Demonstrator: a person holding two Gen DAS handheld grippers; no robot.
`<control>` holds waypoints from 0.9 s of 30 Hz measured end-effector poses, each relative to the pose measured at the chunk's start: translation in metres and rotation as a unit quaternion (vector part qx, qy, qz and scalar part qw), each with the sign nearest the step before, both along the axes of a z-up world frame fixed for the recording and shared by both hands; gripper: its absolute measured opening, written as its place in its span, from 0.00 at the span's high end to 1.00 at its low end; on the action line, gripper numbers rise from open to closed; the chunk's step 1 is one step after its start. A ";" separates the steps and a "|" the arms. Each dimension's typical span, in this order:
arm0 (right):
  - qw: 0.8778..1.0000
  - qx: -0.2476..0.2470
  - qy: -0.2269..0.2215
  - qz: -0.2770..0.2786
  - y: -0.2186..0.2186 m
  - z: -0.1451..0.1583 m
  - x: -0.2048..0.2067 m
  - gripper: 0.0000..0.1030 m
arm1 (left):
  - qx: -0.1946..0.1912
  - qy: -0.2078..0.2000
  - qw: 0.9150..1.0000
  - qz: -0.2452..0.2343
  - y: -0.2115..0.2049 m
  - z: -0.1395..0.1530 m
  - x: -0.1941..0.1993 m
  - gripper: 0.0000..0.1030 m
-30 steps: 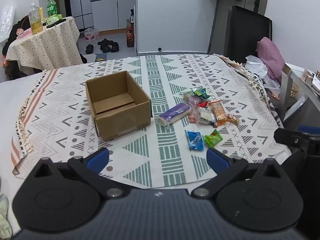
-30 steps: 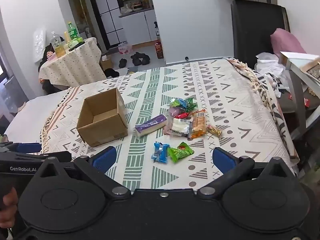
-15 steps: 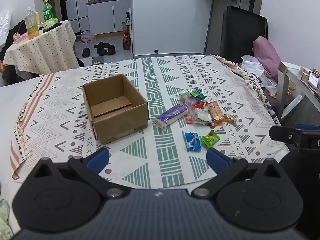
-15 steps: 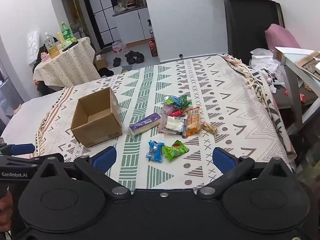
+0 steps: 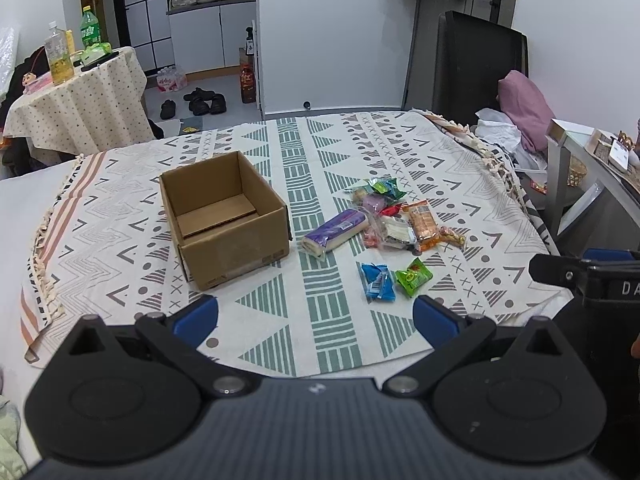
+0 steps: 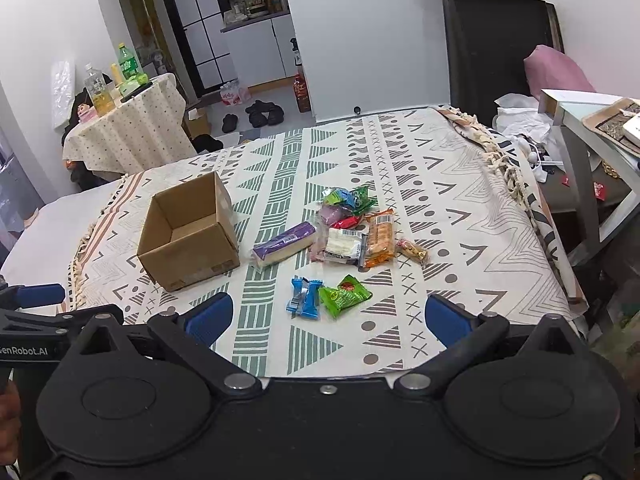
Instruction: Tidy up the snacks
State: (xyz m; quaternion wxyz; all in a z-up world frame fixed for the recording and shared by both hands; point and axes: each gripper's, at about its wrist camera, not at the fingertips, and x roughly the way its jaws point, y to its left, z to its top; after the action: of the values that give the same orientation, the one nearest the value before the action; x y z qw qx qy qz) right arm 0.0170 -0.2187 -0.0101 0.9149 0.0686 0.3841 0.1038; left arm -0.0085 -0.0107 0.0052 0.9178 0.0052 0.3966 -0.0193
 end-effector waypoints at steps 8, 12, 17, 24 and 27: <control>1.000 -0.003 -0.004 -0.001 0.000 0.001 -0.002 0.00 | 0.005 0.002 1.000 -0.001 0.001 0.001 0.000 0.00; 1.000 -0.003 -0.004 -0.002 0.000 0.002 -0.002 0.00 | -0.002 0.002 1.000 0.000 0.002 0.003 0.001 0.00; 1.000 -0.006 -0.006 0.001 0.000 0.003 -0.002 0.00 | 0.000 0.003 1.000 -0.003 0.004 0.000 0.002 0.00; 1.000 -0.010 -0.004 -0.002 0.002 0.002 -0.001 0.00 | -0.001 0.004 1.000 -0.004 0.002 -0.001 0.003 0.00; 1.000 -0.011 -0.004 -0.003 0.002 0.002 -0.002 0.00 | -0.001 0.004 1.000 -0.003 0.002 -0.001 0.003 0.00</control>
State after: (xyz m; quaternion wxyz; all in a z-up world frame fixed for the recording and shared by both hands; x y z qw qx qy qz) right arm 0.0152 -0.2165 -0.0085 0.9174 0.0593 0.3813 0.0976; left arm -0.0057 -0.0084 0.0038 0.9160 0.0049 0.4005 -0.0224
